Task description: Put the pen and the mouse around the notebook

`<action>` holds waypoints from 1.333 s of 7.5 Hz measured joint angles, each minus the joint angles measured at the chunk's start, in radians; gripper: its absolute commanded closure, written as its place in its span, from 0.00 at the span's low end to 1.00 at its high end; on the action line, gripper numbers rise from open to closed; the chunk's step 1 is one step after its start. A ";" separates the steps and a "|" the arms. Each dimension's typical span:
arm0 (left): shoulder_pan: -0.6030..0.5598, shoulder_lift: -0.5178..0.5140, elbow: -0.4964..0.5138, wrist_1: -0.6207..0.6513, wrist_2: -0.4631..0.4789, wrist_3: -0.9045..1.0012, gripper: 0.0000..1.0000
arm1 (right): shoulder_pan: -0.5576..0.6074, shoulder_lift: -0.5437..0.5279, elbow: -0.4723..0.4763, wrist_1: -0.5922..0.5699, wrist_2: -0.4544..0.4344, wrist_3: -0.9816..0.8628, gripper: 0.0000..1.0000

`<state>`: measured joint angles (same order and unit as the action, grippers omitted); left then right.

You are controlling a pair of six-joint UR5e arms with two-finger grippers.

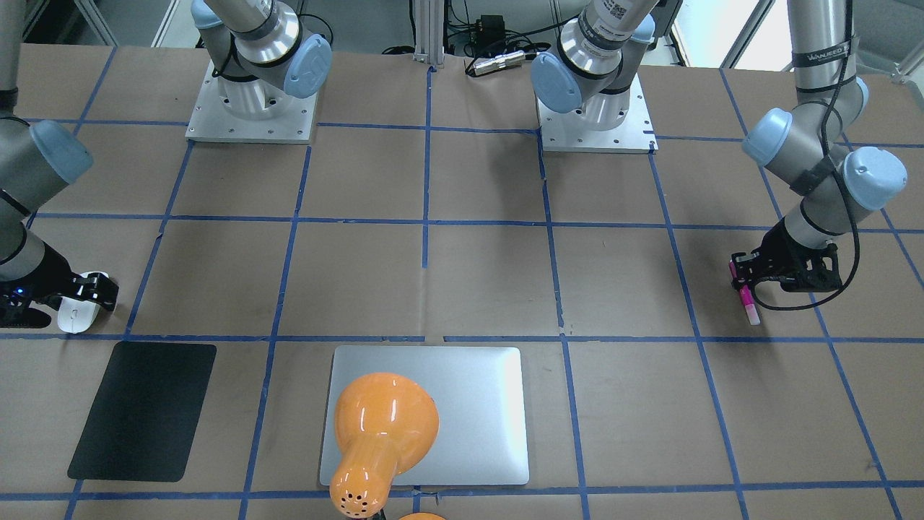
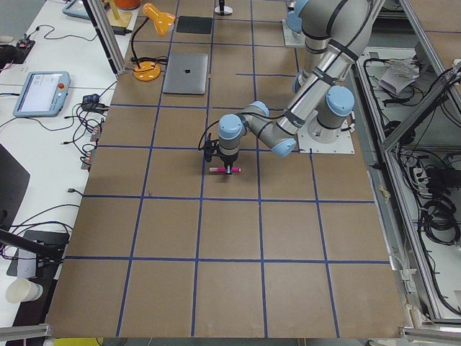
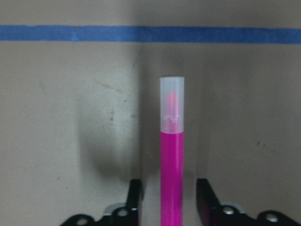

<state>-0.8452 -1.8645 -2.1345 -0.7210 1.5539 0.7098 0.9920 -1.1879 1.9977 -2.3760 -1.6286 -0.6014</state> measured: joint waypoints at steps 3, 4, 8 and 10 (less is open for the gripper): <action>-0.009 0.029 0.015 -0.025 0.008 -0.036 1.00 | 0.005 -0.016 -0.009 0.014 0.000 0.005 0.84; -0.030 0.051 0.046 -0.083 0.017 -0.115 1.00 | 0.024 -0.030 -0.036 0.040 0.013 0.032 0.84; -0.316 0.159 0.151 -0.331 0.005 -0.739 1.00 | 0.280 0.084 -0.318 0.150 0.063 0.307 0.83; -0.527 0.179 0.158 -0.346 0.008 -1.143 1.00 | 0.324 0.223 -0.428 0.155 0.062 0.345 0.71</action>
<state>-1.3718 -1.6850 -1.9766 -1.0666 1.5618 -0.4332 1.3157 -0.9652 1.5695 -2.2213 -1.5665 -0.2559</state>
